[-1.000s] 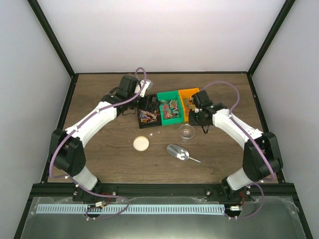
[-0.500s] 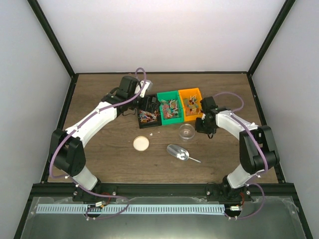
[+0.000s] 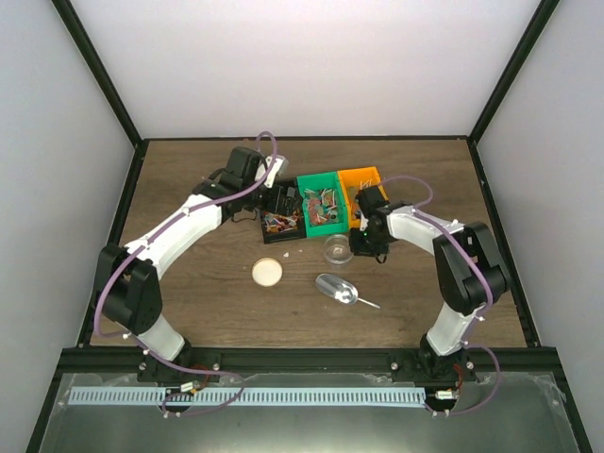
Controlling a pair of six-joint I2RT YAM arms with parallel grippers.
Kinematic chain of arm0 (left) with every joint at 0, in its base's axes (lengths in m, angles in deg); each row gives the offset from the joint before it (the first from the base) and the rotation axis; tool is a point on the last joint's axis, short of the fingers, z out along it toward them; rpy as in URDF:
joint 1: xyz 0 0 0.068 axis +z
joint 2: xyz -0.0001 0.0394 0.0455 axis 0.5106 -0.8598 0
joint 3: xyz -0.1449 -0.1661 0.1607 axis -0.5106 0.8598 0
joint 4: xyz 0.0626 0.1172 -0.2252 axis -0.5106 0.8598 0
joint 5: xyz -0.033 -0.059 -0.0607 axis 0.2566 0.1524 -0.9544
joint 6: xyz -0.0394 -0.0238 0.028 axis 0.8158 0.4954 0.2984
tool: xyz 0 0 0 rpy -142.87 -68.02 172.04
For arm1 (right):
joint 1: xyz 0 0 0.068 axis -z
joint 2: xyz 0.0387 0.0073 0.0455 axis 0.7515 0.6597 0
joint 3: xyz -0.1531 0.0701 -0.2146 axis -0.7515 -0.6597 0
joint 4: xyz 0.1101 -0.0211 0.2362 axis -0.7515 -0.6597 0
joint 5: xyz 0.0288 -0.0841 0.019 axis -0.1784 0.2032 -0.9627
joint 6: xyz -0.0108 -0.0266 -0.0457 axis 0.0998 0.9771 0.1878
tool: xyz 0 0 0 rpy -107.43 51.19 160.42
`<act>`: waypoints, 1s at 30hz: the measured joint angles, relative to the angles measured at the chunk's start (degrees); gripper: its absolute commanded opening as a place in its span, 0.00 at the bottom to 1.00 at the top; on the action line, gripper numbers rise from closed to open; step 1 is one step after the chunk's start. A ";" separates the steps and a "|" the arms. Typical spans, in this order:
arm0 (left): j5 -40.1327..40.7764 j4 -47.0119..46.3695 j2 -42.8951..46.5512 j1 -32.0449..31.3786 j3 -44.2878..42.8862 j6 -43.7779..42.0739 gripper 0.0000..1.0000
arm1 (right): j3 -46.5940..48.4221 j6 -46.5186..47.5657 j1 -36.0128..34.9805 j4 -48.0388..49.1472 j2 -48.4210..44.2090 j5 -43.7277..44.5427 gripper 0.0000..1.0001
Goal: Pack the candies
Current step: Move the packing bottle to the center of the board.
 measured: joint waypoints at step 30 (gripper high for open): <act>9.46 -8.44 7.28 -3.56 12.22 12.09 0.97 | 4.68 -2.21 -4.20 3.87 -9.84 6.45 0.80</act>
